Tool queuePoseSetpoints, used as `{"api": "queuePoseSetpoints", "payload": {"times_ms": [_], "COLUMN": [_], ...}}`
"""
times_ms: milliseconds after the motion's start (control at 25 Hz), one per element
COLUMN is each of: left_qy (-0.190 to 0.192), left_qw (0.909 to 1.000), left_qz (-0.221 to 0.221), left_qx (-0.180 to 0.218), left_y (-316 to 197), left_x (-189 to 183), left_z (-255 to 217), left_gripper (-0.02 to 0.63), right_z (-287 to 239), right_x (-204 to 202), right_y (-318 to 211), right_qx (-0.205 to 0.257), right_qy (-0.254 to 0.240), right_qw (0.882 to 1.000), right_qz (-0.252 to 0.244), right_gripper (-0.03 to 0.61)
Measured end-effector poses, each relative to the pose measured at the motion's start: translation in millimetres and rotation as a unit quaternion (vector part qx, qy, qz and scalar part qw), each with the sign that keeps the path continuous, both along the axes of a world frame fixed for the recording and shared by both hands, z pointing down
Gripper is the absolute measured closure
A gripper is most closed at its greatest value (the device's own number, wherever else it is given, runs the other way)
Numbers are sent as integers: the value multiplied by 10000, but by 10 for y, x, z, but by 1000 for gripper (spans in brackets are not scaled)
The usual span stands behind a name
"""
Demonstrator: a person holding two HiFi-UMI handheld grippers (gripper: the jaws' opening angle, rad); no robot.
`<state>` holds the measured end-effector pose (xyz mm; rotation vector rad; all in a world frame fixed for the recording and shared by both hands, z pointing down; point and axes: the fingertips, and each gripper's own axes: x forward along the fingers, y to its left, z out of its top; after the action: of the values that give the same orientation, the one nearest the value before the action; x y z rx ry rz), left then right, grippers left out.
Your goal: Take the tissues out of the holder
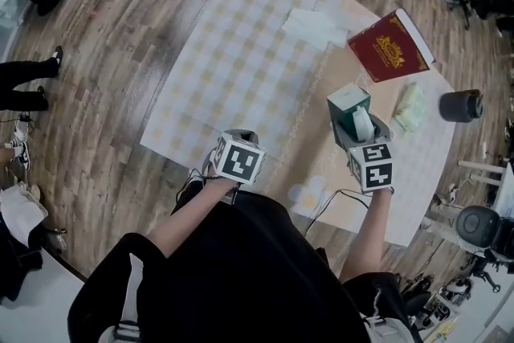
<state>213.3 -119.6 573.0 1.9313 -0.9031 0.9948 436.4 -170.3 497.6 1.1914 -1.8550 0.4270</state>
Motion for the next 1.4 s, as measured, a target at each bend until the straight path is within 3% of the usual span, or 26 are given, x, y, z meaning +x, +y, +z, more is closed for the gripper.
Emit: {"api": "queuePoseSetpoints", "payload": {"times_ms": [320, 840, 1120, 1400], "left_qy": [65, 104, 153, 169], "left_qw": [9997, 9991, 9990, 9988], "left_qz": [-177, -212, -266, -342], "left_qx": [171, 364, 314, 299], "left_y": [92, 485, 728, 820], "left_x": [-573, -1756, -2264, -2413], "left_z": [-113, -203, -196, -197], "left_gripper": [613, 612, 613, 612], "right_z": [201, 436, 462, 458], "right_x": [-1100, -2725, -3336, -3686], "right_y": [253, 848, 1153, 1293], "right_qx": [-495, -1017, -1150, -1253], "right_qy": [-191, -558, -741, -907], "right_qw": [9986, 9916, 9865, 9817], "right_qz": [-6, 574, 900, 1111], "right_gripper": [282, 282, 282, 282]}}
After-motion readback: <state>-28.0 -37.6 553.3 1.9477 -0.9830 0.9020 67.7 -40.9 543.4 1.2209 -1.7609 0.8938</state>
